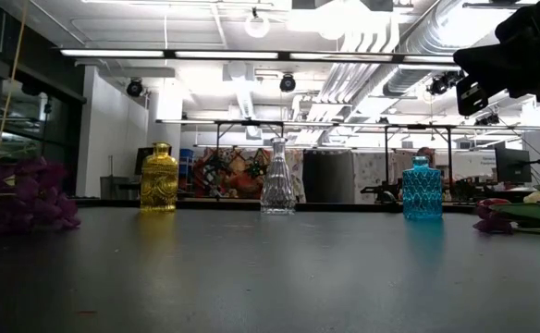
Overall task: Sort flowers into vase by color
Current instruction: Put the top left purple flowers into the yellow flower vase
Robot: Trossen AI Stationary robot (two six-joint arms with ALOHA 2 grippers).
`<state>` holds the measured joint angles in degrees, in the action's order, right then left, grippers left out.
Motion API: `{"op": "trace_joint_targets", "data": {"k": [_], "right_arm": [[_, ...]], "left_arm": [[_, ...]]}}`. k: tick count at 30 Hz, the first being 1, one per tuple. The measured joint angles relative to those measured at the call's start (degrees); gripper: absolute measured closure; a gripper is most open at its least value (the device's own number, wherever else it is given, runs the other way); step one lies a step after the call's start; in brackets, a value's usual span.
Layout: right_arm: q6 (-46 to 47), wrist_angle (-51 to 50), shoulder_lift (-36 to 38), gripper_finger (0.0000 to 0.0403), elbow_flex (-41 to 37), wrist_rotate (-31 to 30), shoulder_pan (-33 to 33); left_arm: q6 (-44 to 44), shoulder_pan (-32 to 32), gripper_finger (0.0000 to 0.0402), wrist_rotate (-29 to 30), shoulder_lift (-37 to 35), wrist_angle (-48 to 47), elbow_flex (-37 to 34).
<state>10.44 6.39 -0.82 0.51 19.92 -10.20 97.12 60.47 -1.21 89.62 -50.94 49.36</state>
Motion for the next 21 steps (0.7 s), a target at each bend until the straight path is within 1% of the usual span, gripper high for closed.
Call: {"op": "trace_joint_targets", "data": {"k": [3, 7, 8, 9, 12, 14, 16, 18, 21], "right_arm": [[0.01, -0.02, -0.01, 0.0402, 0.00, 0.00, 0.02], [0.01, -0.22, -0.02, 0.0402, 0.00, 0.00, 0.01], [0.01, -0.22, -0.01, 0.0402, 0.00, 0.00, 0.01], [0.00, -0.22, -0.02, 0.0402, 0.00, 0.00, 0.00], [0.02, -0.22, -0.02, 0.0402, 0.00, 0.00, 0.02], [0.00, -0.26, 0.00, 0.0402, 0.00, 0.00, 0.02], [0.02, -0.33, 0.00, 0.0402, 0.00, 0.00, 0.02], [0.01, -0.53, -0.01, 0.0402, 0.00, 0.00, 0.02], [0.00, -0.68, 0.00, 0.0402, 0.00, 0.00, 0.02]], "left_arm": [[0.10, 0.00, 0.0296, -0.02, 0.00, -0.03, 0.00], [-1.48, -0.12, 0.0374, 0.19, -0.86, -0.98, 0.35], [-1.88, -0.17, 0.0387, 0.84, -1.26, -2.16, 0.90], [-2.21, -0.17, 0.0391, 1.95, -1.78, -3.41, 1.63], [-3.41, -0.20, 0.0387, 6.40, -3.61, -7.50, 4.72], [-4.53, -0.19, 0.0392, 10.90, -4.86, -10.65, 7.34], [-5.81, -0.17, 0.0397, 17.50, -6.17, -13.90, 10.32], [-7.62, -0.20, 0.0397, 26.16, -7.43, -16.20, 13.11], [-13.49, -0.24, 0.0396, 43.41, -9.47, -16.73, 15.63]]}}
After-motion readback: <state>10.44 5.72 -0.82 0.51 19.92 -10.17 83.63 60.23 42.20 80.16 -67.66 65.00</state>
